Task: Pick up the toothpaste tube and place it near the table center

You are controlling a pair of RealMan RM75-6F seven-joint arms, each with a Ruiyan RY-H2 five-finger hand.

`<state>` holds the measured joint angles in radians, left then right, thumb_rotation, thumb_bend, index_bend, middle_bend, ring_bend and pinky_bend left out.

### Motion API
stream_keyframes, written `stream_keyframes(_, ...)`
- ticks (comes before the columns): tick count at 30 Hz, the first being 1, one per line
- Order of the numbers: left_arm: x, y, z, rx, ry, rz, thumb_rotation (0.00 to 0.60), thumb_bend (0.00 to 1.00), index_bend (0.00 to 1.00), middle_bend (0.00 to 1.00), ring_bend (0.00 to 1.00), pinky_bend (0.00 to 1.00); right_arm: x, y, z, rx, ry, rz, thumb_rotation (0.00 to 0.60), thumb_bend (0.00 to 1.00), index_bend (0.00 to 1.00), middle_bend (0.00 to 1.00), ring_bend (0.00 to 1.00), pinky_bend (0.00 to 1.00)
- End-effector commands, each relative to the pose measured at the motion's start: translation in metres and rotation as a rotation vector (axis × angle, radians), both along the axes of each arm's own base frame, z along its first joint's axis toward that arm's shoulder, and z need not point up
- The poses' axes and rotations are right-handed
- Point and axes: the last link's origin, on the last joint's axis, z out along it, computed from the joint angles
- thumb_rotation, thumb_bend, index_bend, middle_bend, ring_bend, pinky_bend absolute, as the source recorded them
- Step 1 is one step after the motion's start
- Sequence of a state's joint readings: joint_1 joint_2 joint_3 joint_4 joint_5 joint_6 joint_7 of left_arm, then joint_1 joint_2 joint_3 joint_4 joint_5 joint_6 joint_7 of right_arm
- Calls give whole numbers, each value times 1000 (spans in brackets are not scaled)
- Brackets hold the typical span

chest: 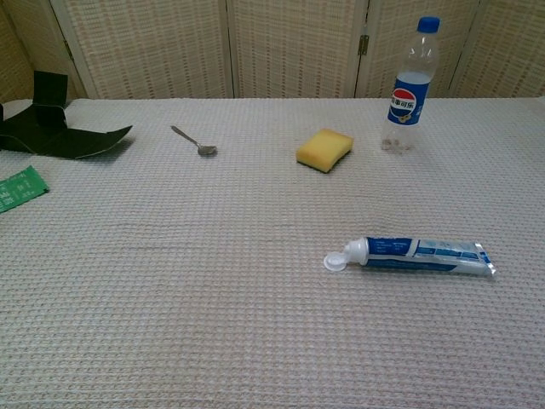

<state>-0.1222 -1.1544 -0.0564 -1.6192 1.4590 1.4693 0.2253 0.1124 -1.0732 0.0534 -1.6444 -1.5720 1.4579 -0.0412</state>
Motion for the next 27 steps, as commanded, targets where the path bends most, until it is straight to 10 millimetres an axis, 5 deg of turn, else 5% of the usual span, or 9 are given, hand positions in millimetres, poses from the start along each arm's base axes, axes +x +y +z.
stream_keyframes(1,0,-1,0,-1,-2,1,600,257,0,28,12,0,8,-6,-8,38,7,28,600,504,0,75,114,1)
stream_keyframes(8,-2,-7,3,4,-11,11,600,256,0,28,12,0,30,-27,-42,151,34,83,600,484,0,109,163,82)
stream_keyframes(13,-2,-10,5,6,-15,9,600,256,0,28,12,0,46,-41,-73,263,19,84,600,305,0,103,172,177)
stream_keyframes(27,-4,-18,8,11,-34,18,600,257,0,28,19,0,78,-83,-151,417,92,125,600,290,23,148,211,231)
